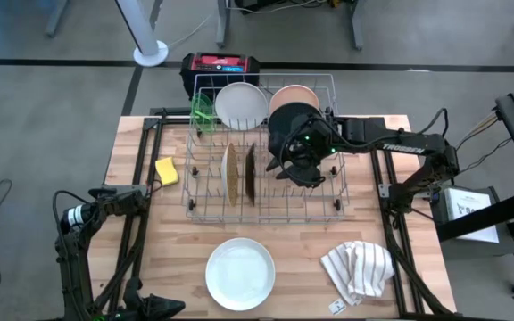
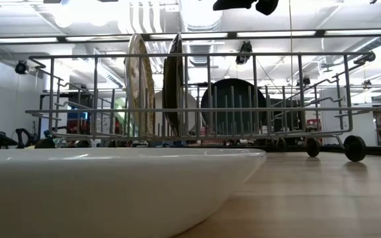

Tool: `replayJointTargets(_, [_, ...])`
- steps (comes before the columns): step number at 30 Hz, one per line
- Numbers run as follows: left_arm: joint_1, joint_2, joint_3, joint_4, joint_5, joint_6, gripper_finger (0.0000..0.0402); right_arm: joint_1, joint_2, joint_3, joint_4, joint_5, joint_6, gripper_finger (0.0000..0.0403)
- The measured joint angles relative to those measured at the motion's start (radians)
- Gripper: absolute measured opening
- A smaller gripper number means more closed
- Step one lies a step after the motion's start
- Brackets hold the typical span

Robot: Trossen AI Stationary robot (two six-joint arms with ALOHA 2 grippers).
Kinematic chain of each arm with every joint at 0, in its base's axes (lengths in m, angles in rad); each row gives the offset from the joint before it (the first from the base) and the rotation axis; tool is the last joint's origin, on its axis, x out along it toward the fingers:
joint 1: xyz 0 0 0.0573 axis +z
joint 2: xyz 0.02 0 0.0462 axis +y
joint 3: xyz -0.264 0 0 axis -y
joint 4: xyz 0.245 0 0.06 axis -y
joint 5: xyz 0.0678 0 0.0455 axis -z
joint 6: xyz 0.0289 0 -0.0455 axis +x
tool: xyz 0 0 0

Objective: Sort dishes
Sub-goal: Put the white plate into the dish rack

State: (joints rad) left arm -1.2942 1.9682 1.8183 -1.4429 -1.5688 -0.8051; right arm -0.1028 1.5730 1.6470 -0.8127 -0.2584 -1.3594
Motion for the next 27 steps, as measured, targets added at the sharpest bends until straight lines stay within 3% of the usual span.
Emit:
replayJointTargets(12, [0.0, 0.0, 0.0, 0.0, 0.0, 0.0, 0.0, 0.008, -0.007, 0.0, -0.028, 0.0, 0.0, 0.0185])
replayJointTargets(19, [0.005, 0.0, 0.0, 0.0, 0.0, 0.0, 0.0, 0.09, -0.064, 0.0, -0.048, 0.026, 0.053, 0.0184])
replayJointTargets(21, [0.014, 0.0, 0.006, 0.003, 0.0, 0.0, 0.0, 0.119, -0.085, 0.0, -0.048, 0.038, 0.115, 0.0183])
replayJointTargets(27, [0.059, 0.0, 0.049, 0.015, 0.028, 0.009, 0.0, 0.209, -0.111, 0.0, -0.022, 0.083, 0.514, 0.0183])
